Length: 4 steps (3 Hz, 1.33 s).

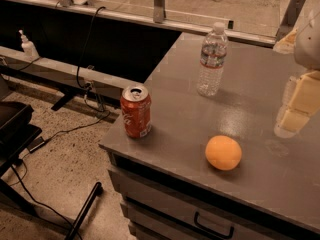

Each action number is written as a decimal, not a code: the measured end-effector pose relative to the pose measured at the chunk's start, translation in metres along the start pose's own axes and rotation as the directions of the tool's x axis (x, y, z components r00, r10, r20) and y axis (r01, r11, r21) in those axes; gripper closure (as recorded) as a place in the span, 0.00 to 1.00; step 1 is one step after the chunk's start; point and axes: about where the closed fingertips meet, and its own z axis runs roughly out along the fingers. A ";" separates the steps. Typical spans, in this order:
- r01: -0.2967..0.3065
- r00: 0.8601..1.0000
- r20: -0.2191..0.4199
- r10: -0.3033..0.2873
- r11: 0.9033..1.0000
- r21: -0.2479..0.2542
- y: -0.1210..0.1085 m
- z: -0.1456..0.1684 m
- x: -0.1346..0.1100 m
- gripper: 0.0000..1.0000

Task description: Pick water bottle

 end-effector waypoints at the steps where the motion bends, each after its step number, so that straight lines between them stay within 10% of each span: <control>1: 0.000 1.000 0.000 0.000 1.000 0.000 0.000 0.000 0.000 0.00; 3: -0.099 0.993 0.069 0.093 0.991 0.090 -0.076 0.025 -0.010 0.00; 4: -0.144 0.971 0.204 0.121 0.985 0.099 -0.121 0.034 -0.029 0.00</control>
Offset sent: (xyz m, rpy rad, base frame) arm 0.0831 -0.0155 -0.0118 0.0114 -0.0780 -0.1402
